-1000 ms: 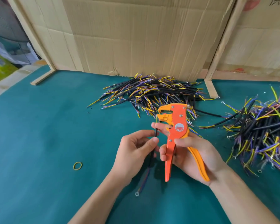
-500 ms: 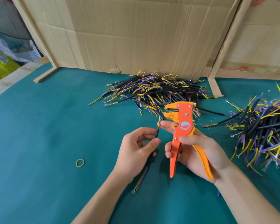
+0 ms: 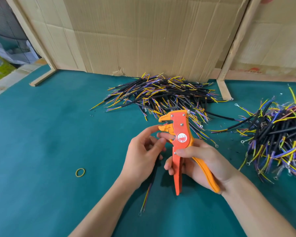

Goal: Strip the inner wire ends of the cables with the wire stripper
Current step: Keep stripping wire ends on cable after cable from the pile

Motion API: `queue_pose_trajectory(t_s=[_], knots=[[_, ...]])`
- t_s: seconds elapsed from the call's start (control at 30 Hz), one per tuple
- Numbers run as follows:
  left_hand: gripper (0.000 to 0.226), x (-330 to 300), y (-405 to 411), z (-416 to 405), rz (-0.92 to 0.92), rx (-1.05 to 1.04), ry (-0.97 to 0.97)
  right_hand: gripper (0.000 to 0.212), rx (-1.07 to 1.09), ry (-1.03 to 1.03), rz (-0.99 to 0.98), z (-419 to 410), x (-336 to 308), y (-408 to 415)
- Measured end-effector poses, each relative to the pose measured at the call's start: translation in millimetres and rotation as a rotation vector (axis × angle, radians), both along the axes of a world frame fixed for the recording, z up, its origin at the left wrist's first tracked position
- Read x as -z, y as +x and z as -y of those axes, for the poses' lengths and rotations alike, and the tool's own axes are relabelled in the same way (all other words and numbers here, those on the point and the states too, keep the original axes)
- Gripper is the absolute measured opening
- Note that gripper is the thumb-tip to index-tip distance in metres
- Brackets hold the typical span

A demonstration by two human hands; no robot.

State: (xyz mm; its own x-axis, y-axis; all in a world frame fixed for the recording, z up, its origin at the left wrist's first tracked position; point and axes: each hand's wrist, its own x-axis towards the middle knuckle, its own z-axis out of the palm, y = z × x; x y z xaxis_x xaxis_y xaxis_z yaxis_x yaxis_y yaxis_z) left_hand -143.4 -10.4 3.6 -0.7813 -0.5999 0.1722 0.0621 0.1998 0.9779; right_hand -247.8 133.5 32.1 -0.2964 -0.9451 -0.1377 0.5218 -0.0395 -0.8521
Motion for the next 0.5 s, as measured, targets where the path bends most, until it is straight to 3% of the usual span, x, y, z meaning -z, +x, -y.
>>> queue_pose_trajectory(t_s=[0.5], knots=[[0.018, -2.4, -3.6, 6.1, -0.005, 0.036, 0.107, 0.06, 0.052, 0.006, 0.064, 2.0, 1.3, -6.1]])
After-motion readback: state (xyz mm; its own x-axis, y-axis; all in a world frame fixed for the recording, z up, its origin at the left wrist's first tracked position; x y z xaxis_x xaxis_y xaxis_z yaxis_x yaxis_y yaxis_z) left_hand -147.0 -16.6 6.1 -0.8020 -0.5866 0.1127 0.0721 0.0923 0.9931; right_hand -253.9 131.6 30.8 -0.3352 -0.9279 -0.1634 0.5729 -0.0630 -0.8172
